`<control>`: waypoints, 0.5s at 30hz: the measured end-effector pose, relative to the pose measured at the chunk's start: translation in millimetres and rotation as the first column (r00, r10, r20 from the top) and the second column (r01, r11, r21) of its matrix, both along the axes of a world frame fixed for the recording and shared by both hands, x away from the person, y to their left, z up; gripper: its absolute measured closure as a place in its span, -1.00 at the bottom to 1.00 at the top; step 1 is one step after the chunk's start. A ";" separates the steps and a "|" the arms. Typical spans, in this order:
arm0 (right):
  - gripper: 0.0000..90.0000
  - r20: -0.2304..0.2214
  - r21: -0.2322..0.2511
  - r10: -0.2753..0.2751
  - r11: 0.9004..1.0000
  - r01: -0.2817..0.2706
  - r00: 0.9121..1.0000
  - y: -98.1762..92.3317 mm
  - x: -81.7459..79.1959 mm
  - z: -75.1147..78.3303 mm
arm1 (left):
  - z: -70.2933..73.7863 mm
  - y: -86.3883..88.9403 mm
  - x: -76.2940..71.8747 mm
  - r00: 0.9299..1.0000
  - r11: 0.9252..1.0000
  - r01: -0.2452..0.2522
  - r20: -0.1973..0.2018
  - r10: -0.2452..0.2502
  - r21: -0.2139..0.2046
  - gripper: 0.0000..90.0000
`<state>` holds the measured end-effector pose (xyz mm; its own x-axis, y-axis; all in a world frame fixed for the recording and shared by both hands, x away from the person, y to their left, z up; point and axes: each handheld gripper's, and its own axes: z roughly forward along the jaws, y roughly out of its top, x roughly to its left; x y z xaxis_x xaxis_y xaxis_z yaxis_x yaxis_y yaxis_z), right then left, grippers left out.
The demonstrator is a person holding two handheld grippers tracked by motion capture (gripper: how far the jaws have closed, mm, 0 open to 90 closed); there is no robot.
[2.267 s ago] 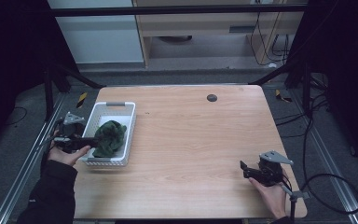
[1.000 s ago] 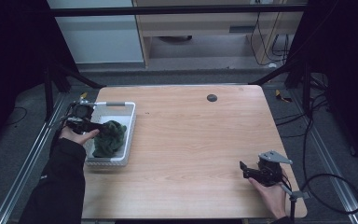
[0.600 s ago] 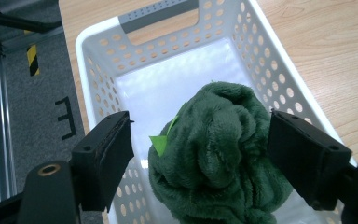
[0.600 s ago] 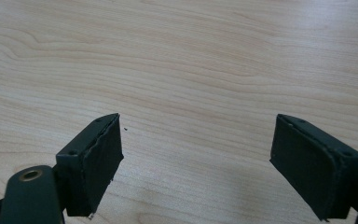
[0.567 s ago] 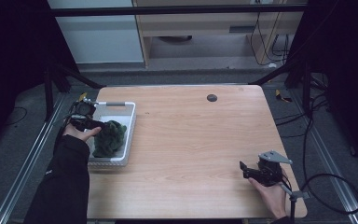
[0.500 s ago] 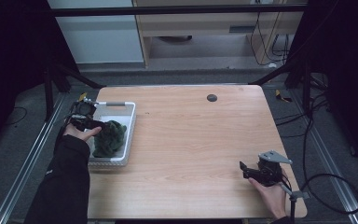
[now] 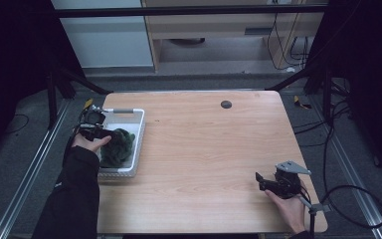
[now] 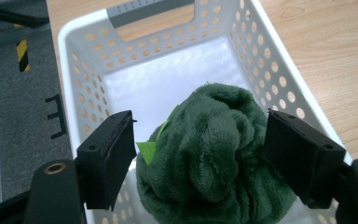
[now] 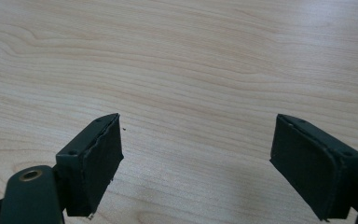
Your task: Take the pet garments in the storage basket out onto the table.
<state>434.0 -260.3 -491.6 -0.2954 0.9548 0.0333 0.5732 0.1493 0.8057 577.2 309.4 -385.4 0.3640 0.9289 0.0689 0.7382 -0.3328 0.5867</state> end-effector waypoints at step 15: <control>-0.65 -0.003 -0.010 0.003 1.000 -0.003 1.000 -0.1 0.4 -0.7 | -14.0 -6.9 8.4 0.998 0.999 0.014 -0.060 -0.012 0.033 -0.43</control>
<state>434.4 -260.4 -492.2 -0.2985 0.9541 0.0250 0.5749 0.1588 0.8027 585.6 302.5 -399.4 0.3804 0.9216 0.0773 0.7669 -0.3610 0.5305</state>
